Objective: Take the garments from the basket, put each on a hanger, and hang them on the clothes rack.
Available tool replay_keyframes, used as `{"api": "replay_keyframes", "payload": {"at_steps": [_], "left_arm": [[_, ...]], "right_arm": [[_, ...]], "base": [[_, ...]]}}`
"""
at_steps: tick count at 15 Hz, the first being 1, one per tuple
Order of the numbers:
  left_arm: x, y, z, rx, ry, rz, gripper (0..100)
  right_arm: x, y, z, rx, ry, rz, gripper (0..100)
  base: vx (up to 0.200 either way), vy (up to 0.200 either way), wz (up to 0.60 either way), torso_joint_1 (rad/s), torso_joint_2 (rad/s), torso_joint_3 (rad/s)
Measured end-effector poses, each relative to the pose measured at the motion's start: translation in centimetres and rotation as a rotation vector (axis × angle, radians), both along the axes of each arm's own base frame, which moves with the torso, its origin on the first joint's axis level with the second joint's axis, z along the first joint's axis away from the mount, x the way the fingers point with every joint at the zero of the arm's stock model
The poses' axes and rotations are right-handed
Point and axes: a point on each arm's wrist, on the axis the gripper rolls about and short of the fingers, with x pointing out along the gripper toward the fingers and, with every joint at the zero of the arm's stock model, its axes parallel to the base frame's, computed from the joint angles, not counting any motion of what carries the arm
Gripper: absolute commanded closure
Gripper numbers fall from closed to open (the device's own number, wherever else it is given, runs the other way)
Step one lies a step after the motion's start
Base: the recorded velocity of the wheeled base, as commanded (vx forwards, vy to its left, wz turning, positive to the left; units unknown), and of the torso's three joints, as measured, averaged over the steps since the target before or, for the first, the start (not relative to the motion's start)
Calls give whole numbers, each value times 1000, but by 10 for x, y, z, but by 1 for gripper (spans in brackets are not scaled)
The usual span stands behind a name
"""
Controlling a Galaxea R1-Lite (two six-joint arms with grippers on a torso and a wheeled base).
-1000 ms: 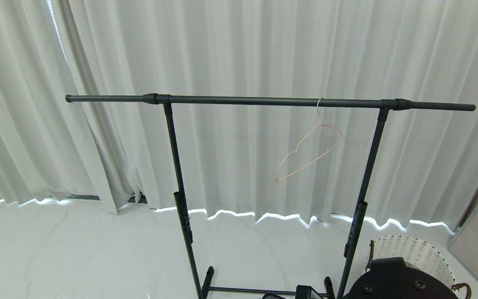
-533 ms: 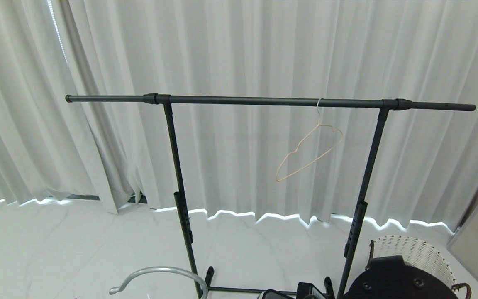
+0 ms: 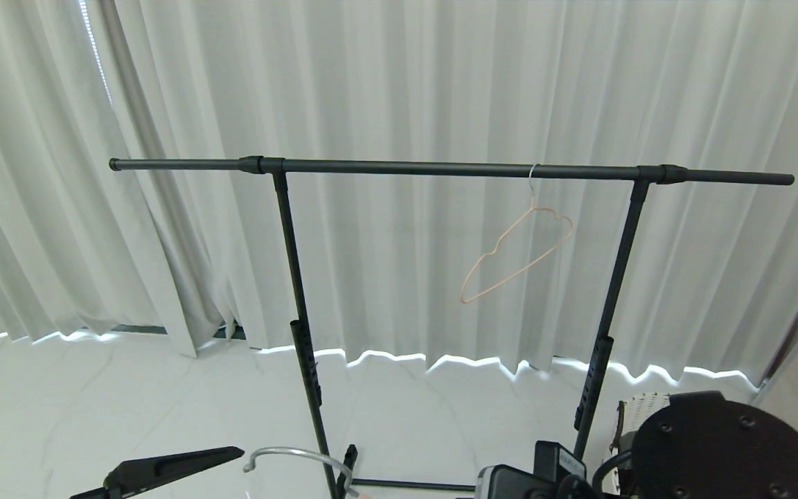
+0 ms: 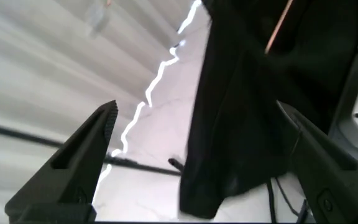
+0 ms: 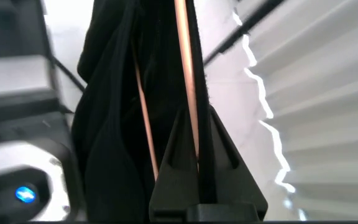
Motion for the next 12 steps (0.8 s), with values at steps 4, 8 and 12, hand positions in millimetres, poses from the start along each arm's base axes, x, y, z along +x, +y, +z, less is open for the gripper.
{"api": "replay_keyframes", "payload": {"at_steps": [4, 8, 12], "left_arm": [[3, 19, -17, -27, 67, 187, 0], [11, 29, -32, 12, 121, 346, 0], [19, 29, -39, 41, 184, 379, 0]], "right_arm": [[3, -33, 9, 33, -38, -40, 100], [-3, -51, 25, 93, -93, 0, 100], [-6, -58, 38, 144, -174, 64, 100]], "base": [[0, 0, 0, 0, 0, 0], [0, 0, 0, 0, 0, 0], [0, 0, 0, 0, 0, 0]]}}
